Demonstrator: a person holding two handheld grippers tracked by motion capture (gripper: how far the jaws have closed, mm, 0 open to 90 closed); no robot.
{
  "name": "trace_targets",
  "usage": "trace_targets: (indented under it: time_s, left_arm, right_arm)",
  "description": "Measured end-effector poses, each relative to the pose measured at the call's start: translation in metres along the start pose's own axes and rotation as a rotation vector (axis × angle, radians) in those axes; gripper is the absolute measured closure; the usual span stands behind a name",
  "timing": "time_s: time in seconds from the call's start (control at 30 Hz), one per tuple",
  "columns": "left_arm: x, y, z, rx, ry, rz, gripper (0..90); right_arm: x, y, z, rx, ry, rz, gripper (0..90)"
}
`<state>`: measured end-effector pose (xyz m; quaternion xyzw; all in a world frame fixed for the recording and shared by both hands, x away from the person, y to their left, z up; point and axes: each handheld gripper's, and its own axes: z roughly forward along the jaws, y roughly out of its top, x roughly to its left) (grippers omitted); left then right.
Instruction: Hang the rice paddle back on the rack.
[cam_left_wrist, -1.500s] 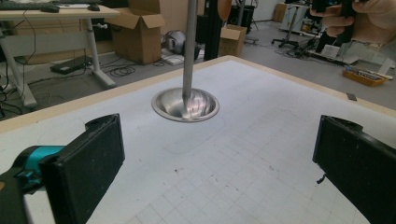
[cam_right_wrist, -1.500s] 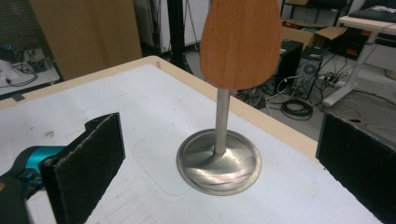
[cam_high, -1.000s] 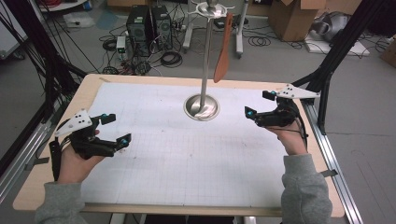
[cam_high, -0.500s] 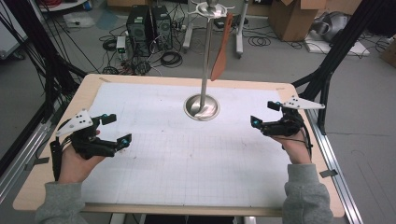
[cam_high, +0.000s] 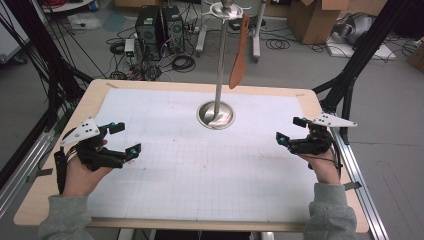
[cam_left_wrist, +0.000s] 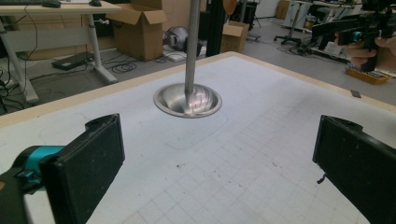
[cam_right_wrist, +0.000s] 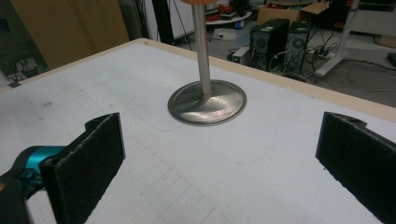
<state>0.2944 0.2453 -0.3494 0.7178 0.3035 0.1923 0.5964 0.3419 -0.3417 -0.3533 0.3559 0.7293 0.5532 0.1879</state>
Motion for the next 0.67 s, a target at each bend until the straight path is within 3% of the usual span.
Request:
trace_targets:
  time_s: [0.27, 0.67]
  left_arm:
    - [0.001, -0.002, 0.001, 0.013, 0.007, 0.004, 2.6]
    - [-0.005, 0.001, 0.005, 0.012, 0.003, 0.021, 2.6]
  right_arm:
    - [0.005, -0.008, -0.008, -0.005, 0.051, -0.004, 0.0]
    - [0.011, -0.006, -0.007, -0.036, 0.067, -0.040, 0.0]
